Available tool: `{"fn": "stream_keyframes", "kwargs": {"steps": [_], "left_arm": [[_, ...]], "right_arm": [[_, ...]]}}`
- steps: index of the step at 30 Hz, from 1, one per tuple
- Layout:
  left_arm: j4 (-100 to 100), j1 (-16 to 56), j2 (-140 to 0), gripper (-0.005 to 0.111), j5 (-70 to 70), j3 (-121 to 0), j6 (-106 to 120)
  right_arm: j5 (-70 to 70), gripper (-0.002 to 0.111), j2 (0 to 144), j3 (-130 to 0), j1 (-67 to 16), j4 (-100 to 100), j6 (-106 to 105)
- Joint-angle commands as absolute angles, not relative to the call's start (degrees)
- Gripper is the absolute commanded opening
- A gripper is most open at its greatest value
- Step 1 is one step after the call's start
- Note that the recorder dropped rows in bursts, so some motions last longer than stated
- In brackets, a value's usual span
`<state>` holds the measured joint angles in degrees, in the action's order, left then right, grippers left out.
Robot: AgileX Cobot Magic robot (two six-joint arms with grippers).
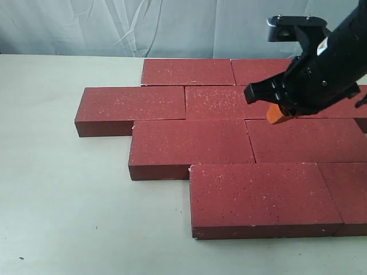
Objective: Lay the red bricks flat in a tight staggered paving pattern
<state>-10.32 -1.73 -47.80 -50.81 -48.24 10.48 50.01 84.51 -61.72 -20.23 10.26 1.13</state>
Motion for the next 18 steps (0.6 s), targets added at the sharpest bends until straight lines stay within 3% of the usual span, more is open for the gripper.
{"fn": "stream_keyframes", "kwargs": {"steps": [1, 18], "left_arm": [[-10.66, -1.49, -43.18, 0.000, -50.45, -46.50, 9.99], [-10.66, -1.49, -39.99, 0.000, -52.30, -46.33, 9.99]], "right_arm": [[49.16, -0.001, 77.29, -56.00, -20.00, 6.72, 4.37], [44.91, -0.001, 51.07, -45.40, -20.00, -4.81, 18.26]]}}
